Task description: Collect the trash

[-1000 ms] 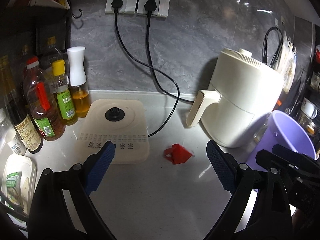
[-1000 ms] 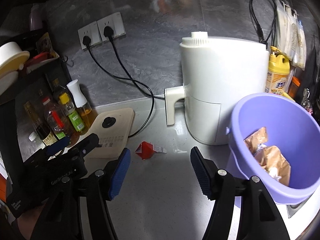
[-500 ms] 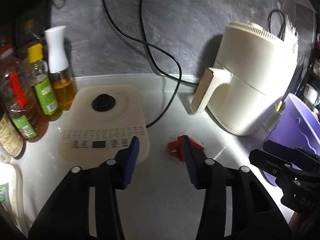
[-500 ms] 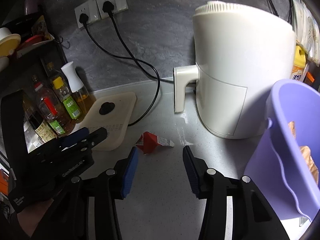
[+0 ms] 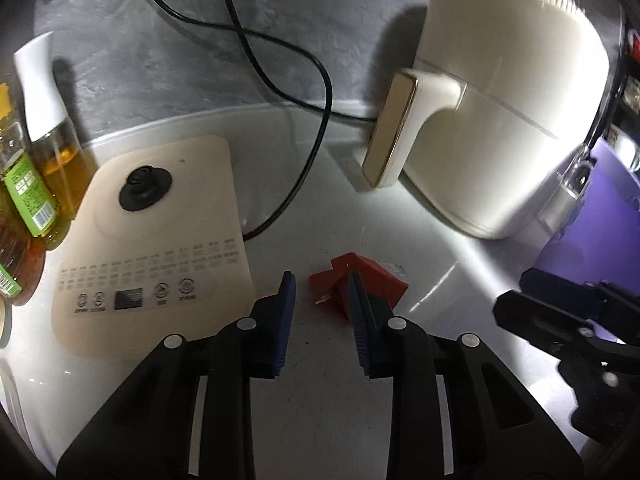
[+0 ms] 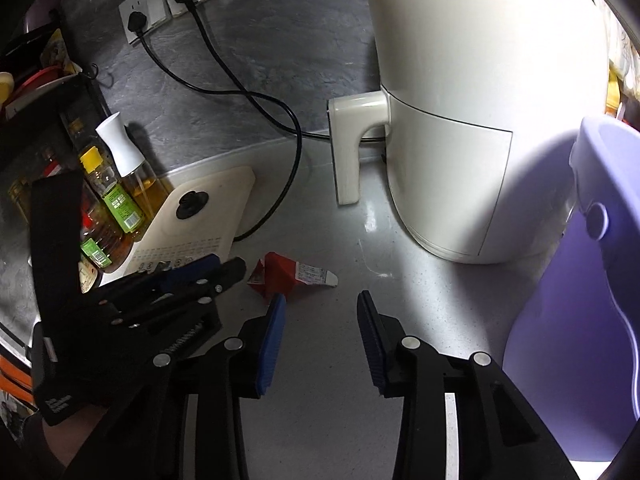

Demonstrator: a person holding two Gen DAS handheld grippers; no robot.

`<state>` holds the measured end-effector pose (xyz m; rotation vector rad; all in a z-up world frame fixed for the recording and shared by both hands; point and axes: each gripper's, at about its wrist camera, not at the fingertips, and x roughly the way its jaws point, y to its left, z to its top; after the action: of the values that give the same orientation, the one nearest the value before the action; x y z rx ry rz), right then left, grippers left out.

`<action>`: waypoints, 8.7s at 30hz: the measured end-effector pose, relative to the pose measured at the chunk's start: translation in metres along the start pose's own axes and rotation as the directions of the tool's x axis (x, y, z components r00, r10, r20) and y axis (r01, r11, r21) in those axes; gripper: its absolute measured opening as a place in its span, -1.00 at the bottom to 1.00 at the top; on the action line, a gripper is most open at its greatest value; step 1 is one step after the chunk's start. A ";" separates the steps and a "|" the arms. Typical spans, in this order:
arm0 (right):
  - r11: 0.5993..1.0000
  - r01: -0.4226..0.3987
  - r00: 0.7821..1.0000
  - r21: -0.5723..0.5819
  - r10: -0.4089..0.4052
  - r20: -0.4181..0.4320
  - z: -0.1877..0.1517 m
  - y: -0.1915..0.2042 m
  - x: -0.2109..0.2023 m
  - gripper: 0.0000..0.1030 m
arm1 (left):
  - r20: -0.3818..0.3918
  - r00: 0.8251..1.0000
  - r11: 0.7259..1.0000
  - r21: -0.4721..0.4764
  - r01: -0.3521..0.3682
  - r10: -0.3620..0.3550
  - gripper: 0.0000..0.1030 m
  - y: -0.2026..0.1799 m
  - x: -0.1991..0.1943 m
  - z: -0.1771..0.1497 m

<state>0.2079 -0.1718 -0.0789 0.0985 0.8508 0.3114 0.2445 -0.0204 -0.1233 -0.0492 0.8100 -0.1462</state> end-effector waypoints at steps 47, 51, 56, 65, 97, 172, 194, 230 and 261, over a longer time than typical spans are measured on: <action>0.995 -0.091 0.993 -0.031 0.089 -0.073 -0.014 0.027 0.020 -0.27 | 0.011 1.000 0.996 -0.086 -0.023 0.024 -0.83 0.042 -0.032 -0.036; 0.994 -0.107 0.991 -0.034 0.104 -0.089 -0.019 0.033 0.023 -0.15 | 0.012 0.999 0.995 -0.092 -0.043 0.045 -0.83 0.049 -0.036 -0.039; 0.991 -0.125 0.989 -0.044 0.121 -0.091 -0.023 0.043 0.023 -0.04 | 0.016 0.998 0.993 -0.103 -0.060 0.062 -0.83 0.054 -0.042 -0.043; 0.988 -0.144 0.985 -0.053 0.139 -0.098 -0.025 0.055 0.026 0.01 | 0.024 0.993 0.987 -0.108 -0.116 0.119 -0.83 0.066 -0.054 -0.050; 0.992 -0.085 0.993 -0.093 0.092 0.076 -0.006 0.047 -0.061 -0.69 | 0.151 0.978 0.988 -0.077 -0.132 0.142 -0.83 0.016 -0.116 -0.016; 0.891 0.281 0.876 0.356 -0.390 0.285 -0.029 -0.146 -0.246 -0.15 | 0.219 0.926 0.925 0.298 0.237 -0.308 0.06 -0.218 -0.130 0.045; 0.952 0.202 0.913 0.229 -0.268 0.308 -0.014 -0.094 -0.229 0.49 | 0.323 0.941 0.989 0.134 0.061 -0.102 0.82 -0.119 -0.177 0.031; 0.998 0.057 0.945 0.030 -0.064 0.321 -0.026 0.005 -0.206 0.84 | 0.357 0.918 0.983 -0.116 -0.140 0.173 0.88 0.002 -0.259 -0.044; 0.996 0.083 0.946 0.027 -0.087 0.313 -0.033 -0.006 -0.209 0.85 | 0.362 0.915 0.983 -0.102 -0.155 0.181 0.88 -0.009 -0.263 -0.041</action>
<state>0.0556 -0.2432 0.0500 0.1196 0.5389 0.2015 0.0350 0.0106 0.0382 -0.0714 0.4380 0.0557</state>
